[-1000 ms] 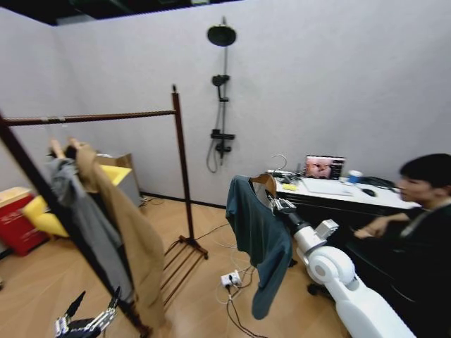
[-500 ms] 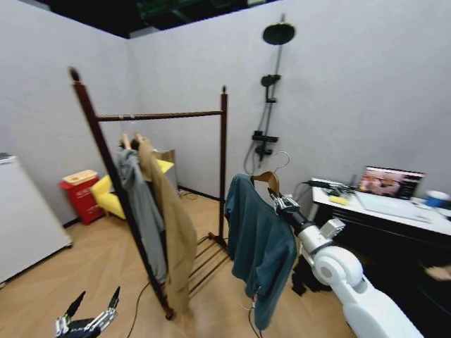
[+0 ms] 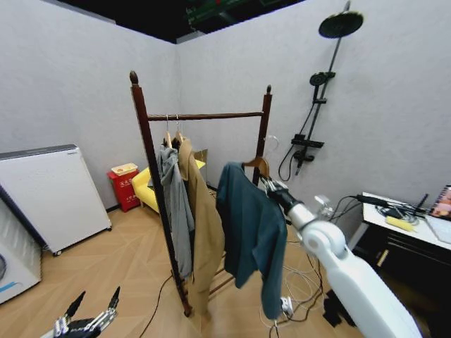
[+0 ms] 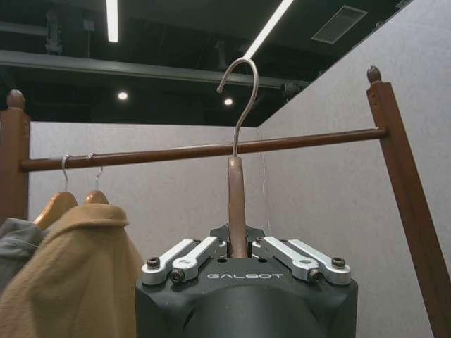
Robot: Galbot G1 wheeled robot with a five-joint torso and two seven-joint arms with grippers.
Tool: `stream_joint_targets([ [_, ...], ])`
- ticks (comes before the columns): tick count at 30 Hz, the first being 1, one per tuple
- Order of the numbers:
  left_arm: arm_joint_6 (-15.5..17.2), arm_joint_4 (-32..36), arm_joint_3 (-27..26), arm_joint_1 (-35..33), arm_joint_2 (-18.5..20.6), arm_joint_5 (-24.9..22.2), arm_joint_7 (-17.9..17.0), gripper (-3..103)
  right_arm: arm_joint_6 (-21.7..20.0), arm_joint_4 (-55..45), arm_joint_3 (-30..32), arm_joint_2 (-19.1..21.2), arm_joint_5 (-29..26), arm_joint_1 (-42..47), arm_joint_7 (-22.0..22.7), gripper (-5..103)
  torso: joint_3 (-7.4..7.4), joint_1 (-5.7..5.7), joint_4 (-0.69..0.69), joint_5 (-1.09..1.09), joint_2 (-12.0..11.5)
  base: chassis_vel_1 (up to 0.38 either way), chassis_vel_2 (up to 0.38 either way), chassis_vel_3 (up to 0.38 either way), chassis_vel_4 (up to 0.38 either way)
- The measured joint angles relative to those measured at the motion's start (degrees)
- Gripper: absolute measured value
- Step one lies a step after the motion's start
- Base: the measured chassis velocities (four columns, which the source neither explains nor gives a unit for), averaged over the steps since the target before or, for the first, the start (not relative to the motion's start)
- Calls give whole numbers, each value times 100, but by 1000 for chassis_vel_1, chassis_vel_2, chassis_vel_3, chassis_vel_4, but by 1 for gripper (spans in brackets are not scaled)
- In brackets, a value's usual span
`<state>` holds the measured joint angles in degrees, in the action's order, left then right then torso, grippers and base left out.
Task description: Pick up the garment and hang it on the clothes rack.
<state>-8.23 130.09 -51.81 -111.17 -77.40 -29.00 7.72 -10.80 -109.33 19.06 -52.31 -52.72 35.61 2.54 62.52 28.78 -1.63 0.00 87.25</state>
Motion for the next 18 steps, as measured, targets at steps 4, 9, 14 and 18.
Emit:
stream_joint_targets([
  [4,0,0,0,0,0,0,0,100,-52,55,-228,12,108,-370,117,10,0,1,-4,1,-1,-226,220,222,-233],
  [9,0,0,0,1,0,0,2,100,-208,588,-845,-80,61,-1413,162,10,4,10,-2,1,-4,-224,236,212,-200],
  [14,0,0,0,1,0,0,1,100,-541,1481,-1698,-455,-16,-2782,300,10,0,2,1,-4,-2,-75,92,81,-70],
  [18,0,0,0,1,0,0,1,100,-654,1725,-1971,-694,60,-3092,431,10,0,0,1,0,-1,41,-32,10,37],
])
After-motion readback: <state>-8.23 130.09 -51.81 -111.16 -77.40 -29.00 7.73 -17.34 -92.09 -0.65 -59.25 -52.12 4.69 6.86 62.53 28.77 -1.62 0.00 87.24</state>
